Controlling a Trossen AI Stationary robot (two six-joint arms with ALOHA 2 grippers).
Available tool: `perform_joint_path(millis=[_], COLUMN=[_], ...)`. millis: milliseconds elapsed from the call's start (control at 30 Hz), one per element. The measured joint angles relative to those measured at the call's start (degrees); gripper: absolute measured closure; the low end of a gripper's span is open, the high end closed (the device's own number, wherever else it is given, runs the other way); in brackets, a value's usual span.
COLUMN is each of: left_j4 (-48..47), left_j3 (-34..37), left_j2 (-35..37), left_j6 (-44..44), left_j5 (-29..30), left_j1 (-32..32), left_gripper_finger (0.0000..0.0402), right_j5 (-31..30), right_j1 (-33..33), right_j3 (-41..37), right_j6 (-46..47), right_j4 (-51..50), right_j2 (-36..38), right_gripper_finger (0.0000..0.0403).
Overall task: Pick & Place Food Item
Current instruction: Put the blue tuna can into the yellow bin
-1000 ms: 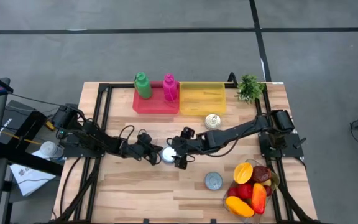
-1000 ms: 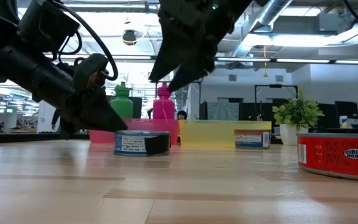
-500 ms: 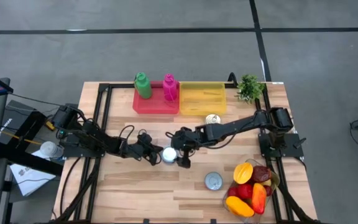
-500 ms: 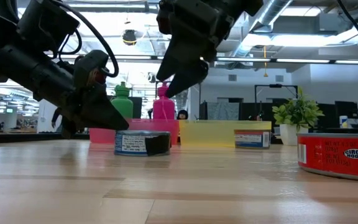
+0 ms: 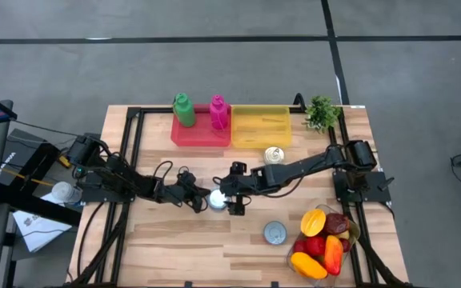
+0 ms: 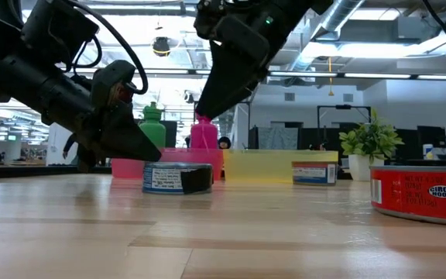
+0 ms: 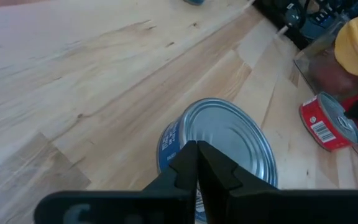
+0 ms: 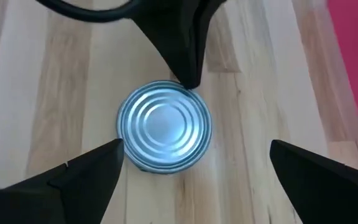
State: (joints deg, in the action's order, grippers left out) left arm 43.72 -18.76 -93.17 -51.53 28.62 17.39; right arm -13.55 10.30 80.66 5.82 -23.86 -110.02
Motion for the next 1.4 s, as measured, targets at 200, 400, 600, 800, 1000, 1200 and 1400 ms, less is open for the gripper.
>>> perform_joint_path(millis=[200, 400, 600, 800, 1000, 1200, 1400], left_j4=[0.29, 0.4, 0.43, 0.28, 0.2, -0.22, -0.34], left_j3=[0.0, 0.0, -0.04, -0.04, -0.04, -0.02, -0.02], left_j2=[0.0, 0.0, 0.0, 0.0, 0.0, 0.0, 0.0], left_j6=[0.0, -0.13, -0.09, -0.04, -0.01, 0.07, 0.07], left_j5=[0.31, 0.31, 0.31, 0.29, 0.26, 0.26, 0.26], left_j1=[-0.11, -0.11, -0.11, -0.11, -0.11, -0.11, -0.11], left_gripper_finger=[0.0402, 0.0402, 0.0402, 0.0402, 0.0402, 0.0402, 0.0402], right_j5=[7.53, 8.39, 8.38, 8.23, 7.9, 2.71, 0.45], right_j1=[-1.02, -1.11, -0.94, -0.97, -0.96, -1.0, -1.68], right_j3=[0.0, 0.07, 3.06, 7.81, 11.68, 12.46, 12.59], right_j6=[-1.3, -3.2, -3.06, -1.71, -1.3, 0.15, 1.47], right_j4=[0.75, 7.31, 7.35, 4.56, -3.0, -8.54, -10.2], right_j2=[-0.03, -3.2, -8.48, -14.14, -15.74, -12.83, -12.05], right_gripper_finger=[0.0003, 0.0003, 0.0003, 0.0003, 0.0003, 0.0003, 0.0003])
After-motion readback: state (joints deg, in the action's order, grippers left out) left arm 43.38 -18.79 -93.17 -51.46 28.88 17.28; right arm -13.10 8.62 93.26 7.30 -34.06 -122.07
